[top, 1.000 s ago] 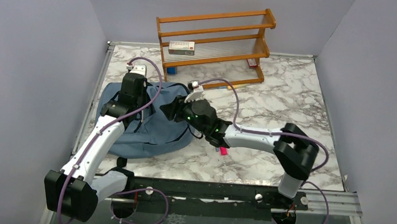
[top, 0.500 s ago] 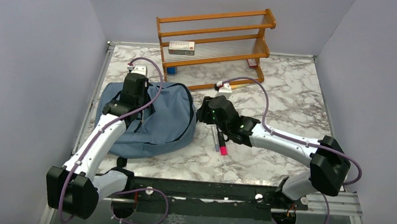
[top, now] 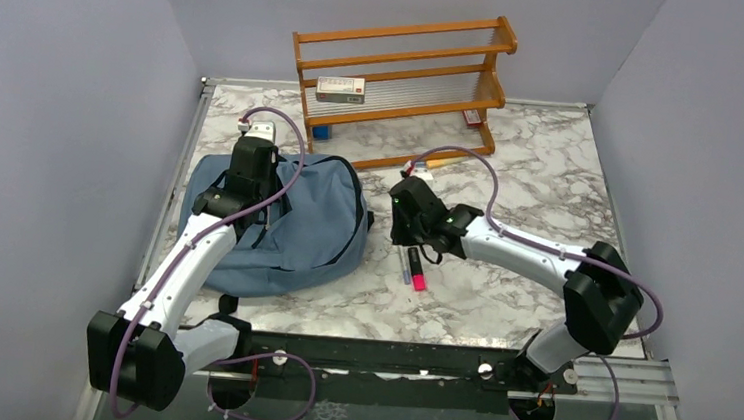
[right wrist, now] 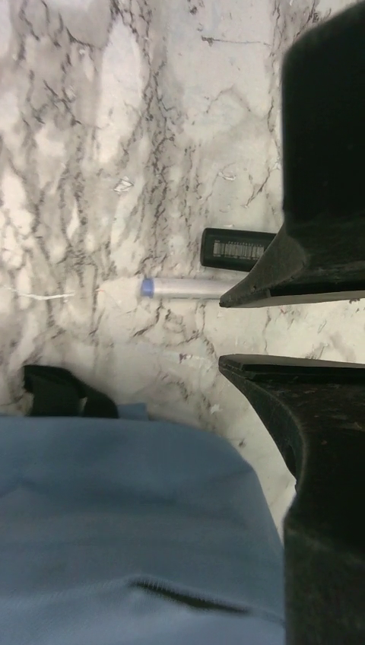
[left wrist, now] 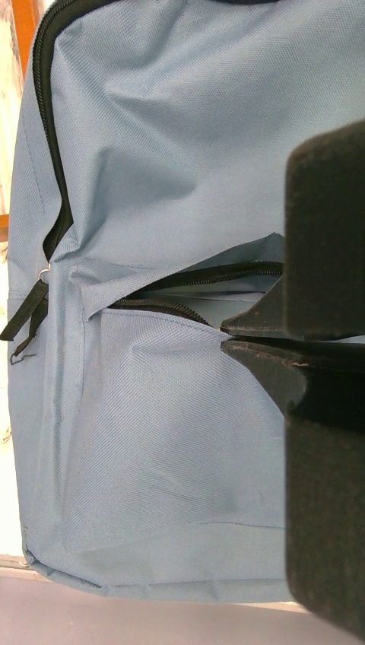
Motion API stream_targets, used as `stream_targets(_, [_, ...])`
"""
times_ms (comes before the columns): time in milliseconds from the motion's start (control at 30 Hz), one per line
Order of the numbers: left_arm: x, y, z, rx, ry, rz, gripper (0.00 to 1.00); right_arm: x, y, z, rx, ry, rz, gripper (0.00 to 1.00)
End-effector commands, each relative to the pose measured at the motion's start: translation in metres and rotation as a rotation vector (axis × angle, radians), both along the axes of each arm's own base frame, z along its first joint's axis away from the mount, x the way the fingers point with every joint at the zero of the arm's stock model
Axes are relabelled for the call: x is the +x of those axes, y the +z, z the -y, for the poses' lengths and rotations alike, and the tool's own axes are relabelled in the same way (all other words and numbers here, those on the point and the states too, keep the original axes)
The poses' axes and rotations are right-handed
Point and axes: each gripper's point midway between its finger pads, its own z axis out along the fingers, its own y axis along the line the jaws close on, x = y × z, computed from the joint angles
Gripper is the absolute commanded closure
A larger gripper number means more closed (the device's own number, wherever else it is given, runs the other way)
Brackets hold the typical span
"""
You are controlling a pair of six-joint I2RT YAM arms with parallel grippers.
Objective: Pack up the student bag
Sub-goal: Pick up the stationery from the center of the board.
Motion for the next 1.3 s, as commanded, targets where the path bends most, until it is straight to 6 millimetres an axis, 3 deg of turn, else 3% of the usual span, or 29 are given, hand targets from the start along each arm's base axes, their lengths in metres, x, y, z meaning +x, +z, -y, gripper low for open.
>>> stream_targets(0, [0.012,0.017,0.011,-0.059,-0.025,0.072,1.0,-0.013,-0.027,0.004,-0.074,0.053,-0.097,0.67])
stream_targets(267, [0.011,0.016,0.012,-0.055,-0.033,0.069,1.0,-0.016,-0.051,0.004,-0.12,0.067,-0.144,0.66])
stream_targets(833, [0.014,0.014,0.017,-0.061,-0.061,0.062,1.0,-0.022,-0.08,0.012,-0.184,0.065,-0.198,0.67])
stream_targets(1033, [0.015,0.012,0.019,-0.066,-0.067,0.052,1.0,-0.026,-0.098,0.024,-0.262,0.047,-0.241,0.69])
stream_targets(1267, [0.016,0.013,0.018,-0.058,-0.066,0.056,1.0,-0.027,-0.095,0.022,-0.255,0.052,-0.249,0.88])
